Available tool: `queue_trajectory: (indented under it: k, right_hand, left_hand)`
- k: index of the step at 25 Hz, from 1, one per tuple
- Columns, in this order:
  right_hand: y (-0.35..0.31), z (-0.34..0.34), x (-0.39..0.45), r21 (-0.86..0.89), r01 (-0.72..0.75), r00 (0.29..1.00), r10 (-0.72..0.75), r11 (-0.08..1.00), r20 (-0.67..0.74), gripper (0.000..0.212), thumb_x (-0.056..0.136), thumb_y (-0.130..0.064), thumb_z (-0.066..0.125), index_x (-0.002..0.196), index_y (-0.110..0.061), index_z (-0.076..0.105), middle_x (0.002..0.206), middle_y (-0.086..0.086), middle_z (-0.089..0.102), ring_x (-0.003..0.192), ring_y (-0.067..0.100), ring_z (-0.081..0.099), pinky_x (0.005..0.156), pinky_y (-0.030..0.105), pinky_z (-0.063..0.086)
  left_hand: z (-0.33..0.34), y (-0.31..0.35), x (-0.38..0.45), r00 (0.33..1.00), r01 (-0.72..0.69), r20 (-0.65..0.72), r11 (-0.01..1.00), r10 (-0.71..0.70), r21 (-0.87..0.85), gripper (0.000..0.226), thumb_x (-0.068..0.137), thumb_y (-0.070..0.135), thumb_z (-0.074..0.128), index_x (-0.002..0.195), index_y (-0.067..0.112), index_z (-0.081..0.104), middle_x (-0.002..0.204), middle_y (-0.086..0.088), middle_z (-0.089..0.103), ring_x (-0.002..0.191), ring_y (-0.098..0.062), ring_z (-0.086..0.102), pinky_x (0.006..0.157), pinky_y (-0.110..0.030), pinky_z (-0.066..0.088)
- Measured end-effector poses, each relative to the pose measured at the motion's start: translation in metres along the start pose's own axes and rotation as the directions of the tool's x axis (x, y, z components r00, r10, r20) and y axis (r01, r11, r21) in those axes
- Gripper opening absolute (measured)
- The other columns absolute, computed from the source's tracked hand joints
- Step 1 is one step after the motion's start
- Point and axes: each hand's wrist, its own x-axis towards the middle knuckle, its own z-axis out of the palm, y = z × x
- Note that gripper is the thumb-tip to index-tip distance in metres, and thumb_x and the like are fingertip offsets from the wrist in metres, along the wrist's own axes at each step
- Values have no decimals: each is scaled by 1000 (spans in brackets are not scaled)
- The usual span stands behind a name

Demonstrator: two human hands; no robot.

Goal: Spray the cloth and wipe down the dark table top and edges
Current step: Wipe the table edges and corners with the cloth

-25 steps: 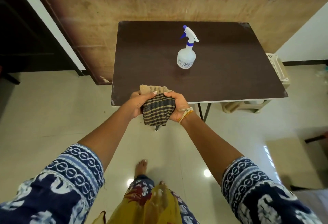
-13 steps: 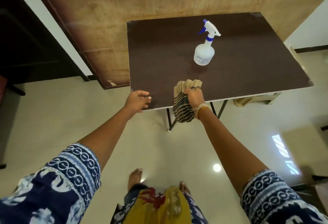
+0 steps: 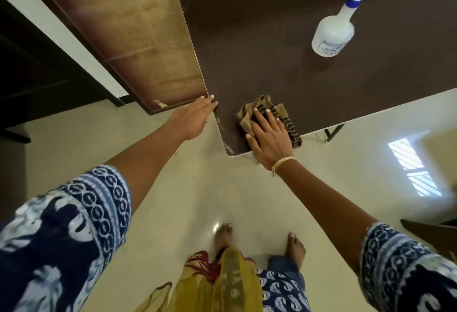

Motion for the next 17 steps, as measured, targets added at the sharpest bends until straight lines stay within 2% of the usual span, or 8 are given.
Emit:
queue_trajectory:
  k: [3, 6, 9, 11, 14, 17]
  right_hand:
    - [-25, 7, 12, -61, 154, 988, -152, 986, 40, 48, 101, -46, 24, 146, -32, 36, 162, -3, 18, 150, 27, 12, 120, 44, 11]
    - [-37, 8, 48, -60, 155, 988, -154, 986, 25, 48, 102, -45, 24, 146, -32, 36, 162, -4, 20, 150, 26, 14, 120, 45, 15]
    - [-42, 4, 73, -53, 126, 992, -124, 991, 34, 49, 101, -46, 23, 147, -34, 36, 162, -6, 18, 150, 25, 12, 121, 46, 14]
    - [-40, 6, 68, -64, 193, 980, -189, 979, 59, 49, 100, -47, 24, 145, -35, 39, 162, -4, 20, 150, 27, 12, 121, 49, 16]
    - [-30, 12, 31, -87, 397, 916, -387, 914, 108, 47, 97, -45, 30, 141, -35, 46, 160, -3, 26, 149, 29, 15, 119, 52, 18]
    - [-13, 16, -6, -50, 459, 886, -454, 887, 89, 43, 100, -42, 34, 141, -35, 46, 158, -4, 31, 149, 28, 19, 120, 50, 19]
  left_hand:
    - [-2, -10, 12, 1000, -20, 16, 1000, 20, 0, 74, 95, -3, 40, 157, 22, 8, 165, 7, 0, 151, -13, 8, 108, -42, 42]
    - [-4, -16, 15, 1000, -9, -14, 1000, 9, 1, 84, 89, -11, 39, 157, 22, 4, 165, 10, -5, 151, -12, 8, 97, -36, 47]
    - [-4, -15, 11, 1000, -15, -5, 1000, 15, 16, 80, 91, -10, 39, 157, 16, 4, 164, 10, -9, 151, -14, 10, 90, -35, 47]
    - [-5, -18, 11, 999, -35, 5, 999, 35, 14, 82, 90, -10, 38, 157, 18, 1, 164, 10, -10, 151, -14, 10, 94, -32, 46]
    - [-5, -22, 13, 998, -65, 28, 997, 64, 44, 87, 88, -12, 37, 157, 21, -6, 164, 8, -13, 151, -14, 8, 100, -32, 44]
    - [-1, -21, 16, 998, -58, 42, 997, 56, 43, 89, 87, -13, 36, 156, 22, -6, 164, 8, -13, 152, -16, 8, 105, -37, 43]
